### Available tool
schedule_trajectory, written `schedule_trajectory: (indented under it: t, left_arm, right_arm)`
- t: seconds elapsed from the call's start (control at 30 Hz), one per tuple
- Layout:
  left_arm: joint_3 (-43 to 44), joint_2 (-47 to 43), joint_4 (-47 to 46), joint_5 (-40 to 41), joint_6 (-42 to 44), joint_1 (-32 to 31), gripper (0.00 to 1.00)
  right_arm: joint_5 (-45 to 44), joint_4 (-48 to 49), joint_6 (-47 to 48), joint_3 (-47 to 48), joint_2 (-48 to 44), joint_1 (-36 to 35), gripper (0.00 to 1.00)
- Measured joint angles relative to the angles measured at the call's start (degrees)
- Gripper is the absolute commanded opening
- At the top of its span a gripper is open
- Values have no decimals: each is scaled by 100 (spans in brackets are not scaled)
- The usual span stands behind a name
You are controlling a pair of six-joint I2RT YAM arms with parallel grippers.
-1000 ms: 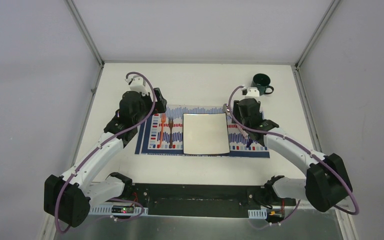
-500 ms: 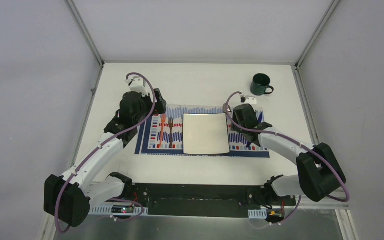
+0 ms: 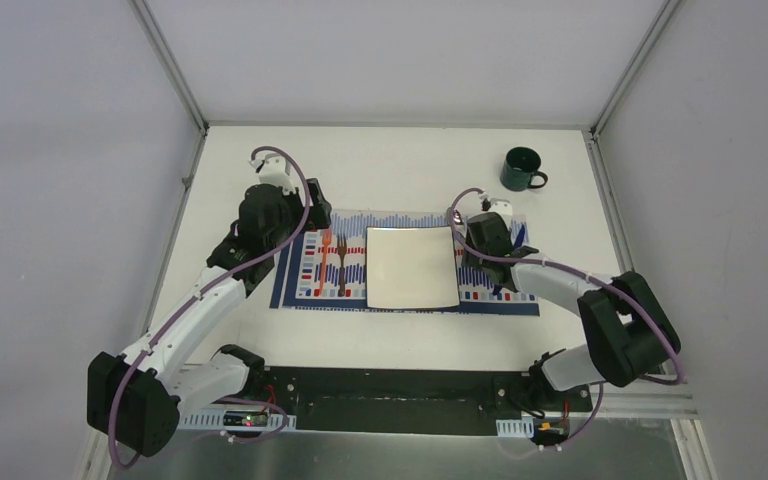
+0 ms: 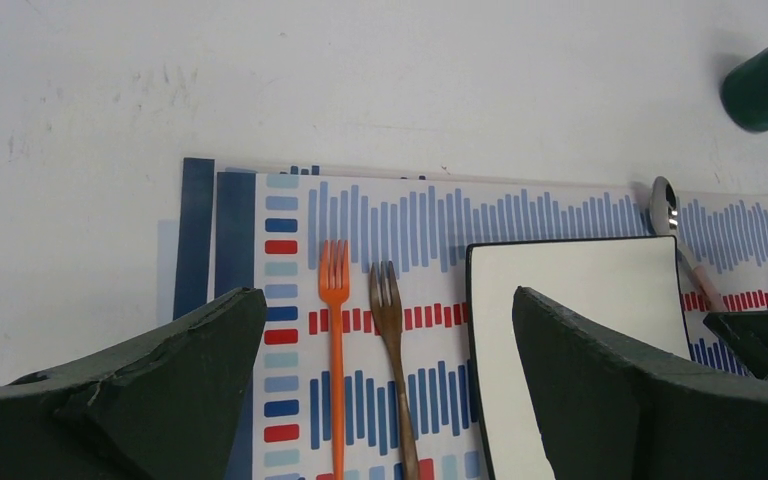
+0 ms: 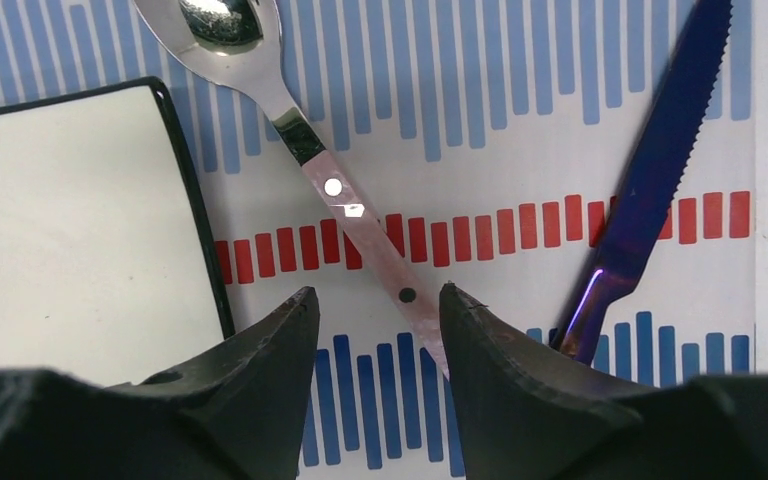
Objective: Set the dinner table for one person
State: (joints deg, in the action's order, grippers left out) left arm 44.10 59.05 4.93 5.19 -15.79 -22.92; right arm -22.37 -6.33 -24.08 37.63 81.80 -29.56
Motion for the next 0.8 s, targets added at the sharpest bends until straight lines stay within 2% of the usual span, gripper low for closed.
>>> schedule_trajectory:
  t: [0.27,0.33,0.47,0.8]
  left_arm:
    - [0,-140,46,72,28,0,99]
    - [0,-142,50,72,33,0,99]
    - [0,-142,105,72,37,0,99]
    - [0,-142,151,70,37,0,99]
  right_arm:
    - [96,225,-26,20,334,96,49]
    - [155,267,-28,57,378,131,43]
    - [234,310,-42,94,420,177,23]
    - [444,247,-107,101,363,186,11]
